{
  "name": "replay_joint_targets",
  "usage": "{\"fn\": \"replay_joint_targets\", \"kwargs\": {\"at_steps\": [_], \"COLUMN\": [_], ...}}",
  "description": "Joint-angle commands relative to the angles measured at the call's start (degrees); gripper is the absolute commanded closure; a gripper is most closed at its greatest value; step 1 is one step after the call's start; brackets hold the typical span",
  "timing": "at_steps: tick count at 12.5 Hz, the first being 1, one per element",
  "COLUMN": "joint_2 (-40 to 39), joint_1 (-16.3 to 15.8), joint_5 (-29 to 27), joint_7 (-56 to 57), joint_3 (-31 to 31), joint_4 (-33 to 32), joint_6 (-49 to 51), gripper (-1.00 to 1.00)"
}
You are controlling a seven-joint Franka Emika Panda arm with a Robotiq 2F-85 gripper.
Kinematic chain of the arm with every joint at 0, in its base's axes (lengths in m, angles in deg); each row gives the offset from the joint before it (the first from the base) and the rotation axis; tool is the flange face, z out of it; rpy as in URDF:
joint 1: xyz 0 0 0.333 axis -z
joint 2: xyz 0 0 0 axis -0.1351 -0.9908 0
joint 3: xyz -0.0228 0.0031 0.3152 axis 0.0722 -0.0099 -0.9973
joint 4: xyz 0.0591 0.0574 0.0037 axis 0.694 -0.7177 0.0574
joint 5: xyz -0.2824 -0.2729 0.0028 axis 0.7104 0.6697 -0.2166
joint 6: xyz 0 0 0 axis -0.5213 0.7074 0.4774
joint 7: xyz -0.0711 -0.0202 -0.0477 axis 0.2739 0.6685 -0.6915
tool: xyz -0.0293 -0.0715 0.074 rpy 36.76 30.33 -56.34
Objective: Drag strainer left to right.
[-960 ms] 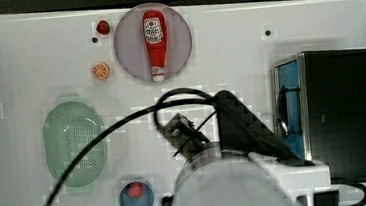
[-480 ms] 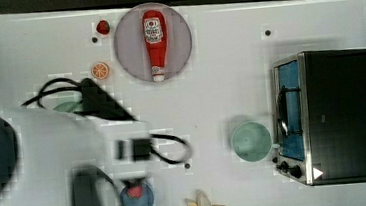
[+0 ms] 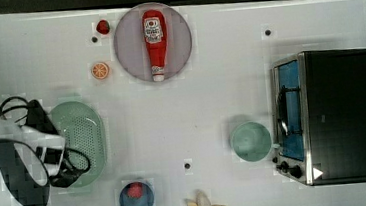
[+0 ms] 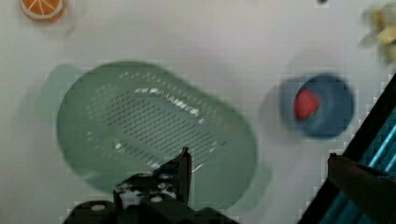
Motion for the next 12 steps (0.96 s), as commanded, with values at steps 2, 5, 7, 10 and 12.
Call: {"fn": "replay_joint_targets", "kwargs": {"at_steps": [2,5,7,10,12], "joint_2": [-2.67,-10.42,-16.65,-23.48,-25.40], "joint_1": [-0.96,-1.14,-1.39,-2.97,-4.66], "joint_5": [0.32,1.23,2.02,7.63,8.05], "joint_7": [-22.28,-25.88,-29.37,-30.77,-32.89], "joint_3": [-1.09,-0.87,-0.66,2.23,5.11], "joint_4": [-1.62,-4.72,-4.91,-4.87,-4.93], "joint_6": [-8.95,-18.91,-27.30,-35.80,-36.94], "gripper": [-1.00,-1.00,-1.00,-1.00,-1.00]}}
